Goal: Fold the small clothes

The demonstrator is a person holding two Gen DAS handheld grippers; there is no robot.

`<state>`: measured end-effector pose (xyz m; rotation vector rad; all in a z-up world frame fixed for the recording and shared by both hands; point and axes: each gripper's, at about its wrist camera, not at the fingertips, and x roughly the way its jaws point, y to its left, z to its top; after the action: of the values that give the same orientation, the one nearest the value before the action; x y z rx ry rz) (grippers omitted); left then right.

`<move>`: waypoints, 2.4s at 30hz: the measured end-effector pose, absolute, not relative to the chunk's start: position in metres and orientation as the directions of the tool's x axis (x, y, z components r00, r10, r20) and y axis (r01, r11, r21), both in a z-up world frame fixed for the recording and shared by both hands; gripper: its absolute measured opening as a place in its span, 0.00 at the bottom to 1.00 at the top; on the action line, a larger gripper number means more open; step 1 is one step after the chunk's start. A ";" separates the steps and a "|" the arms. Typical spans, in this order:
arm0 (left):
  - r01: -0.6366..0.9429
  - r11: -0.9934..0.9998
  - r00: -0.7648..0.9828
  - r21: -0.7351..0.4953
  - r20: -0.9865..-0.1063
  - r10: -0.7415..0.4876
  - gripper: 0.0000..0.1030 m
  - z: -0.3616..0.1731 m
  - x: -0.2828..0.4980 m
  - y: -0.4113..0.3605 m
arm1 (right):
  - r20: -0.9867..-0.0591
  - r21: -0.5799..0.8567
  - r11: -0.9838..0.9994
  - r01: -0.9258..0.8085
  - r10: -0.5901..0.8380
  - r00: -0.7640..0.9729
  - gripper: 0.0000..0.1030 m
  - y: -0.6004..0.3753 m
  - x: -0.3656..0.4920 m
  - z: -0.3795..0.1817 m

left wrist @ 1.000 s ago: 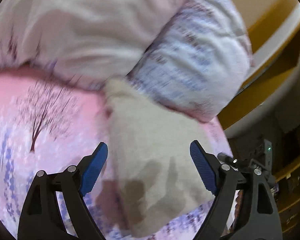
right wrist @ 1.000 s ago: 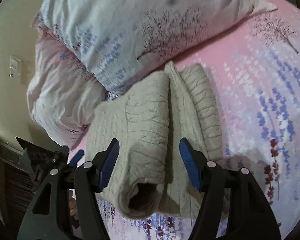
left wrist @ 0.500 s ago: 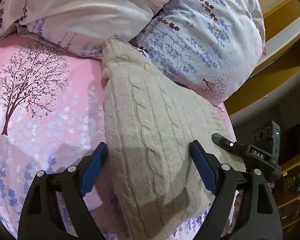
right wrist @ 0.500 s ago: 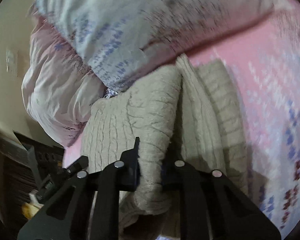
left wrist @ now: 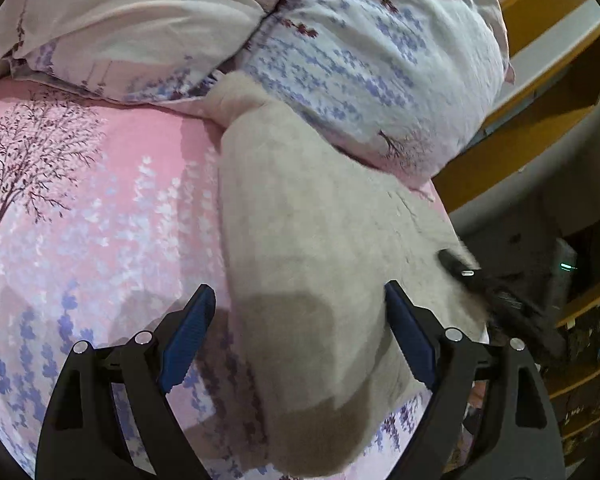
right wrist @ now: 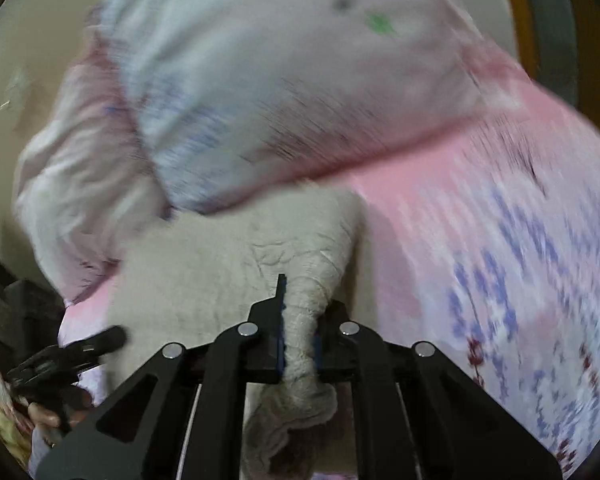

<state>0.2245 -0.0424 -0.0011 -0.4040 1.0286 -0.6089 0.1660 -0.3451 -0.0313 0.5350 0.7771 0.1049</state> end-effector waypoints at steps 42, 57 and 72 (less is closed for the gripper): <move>0.367 0.877 0.486 -0.312 -0.739 -0.466 0.36 0.002 0.158 -0.063 | -0.689 0.436 0.894 0.105 0.256 0.678 0.08 -0.335 0.097 -0.047; 0.353 0.896 0.499 -0.270 -0.755 -0.425 0.56 0.009 0.160 -0.057 | -0.680 0.465 0.876 0.129 0.260 0.685 0.48 -0.347 0.092 -0.034; 0.371 0.910 0.534 -0.186 -0.758 -0.373 0.62 0.021 0.155 -0.062 | -0.665 0.507 0.844 0.175 0.254 0.702 0.55 -0.373 0.106 -0.024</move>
<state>0.1549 -0.0623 0.0214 -0.0028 0.9040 -0.4435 0.1065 -0.3730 -0.0237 0.5796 0.8029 0.0468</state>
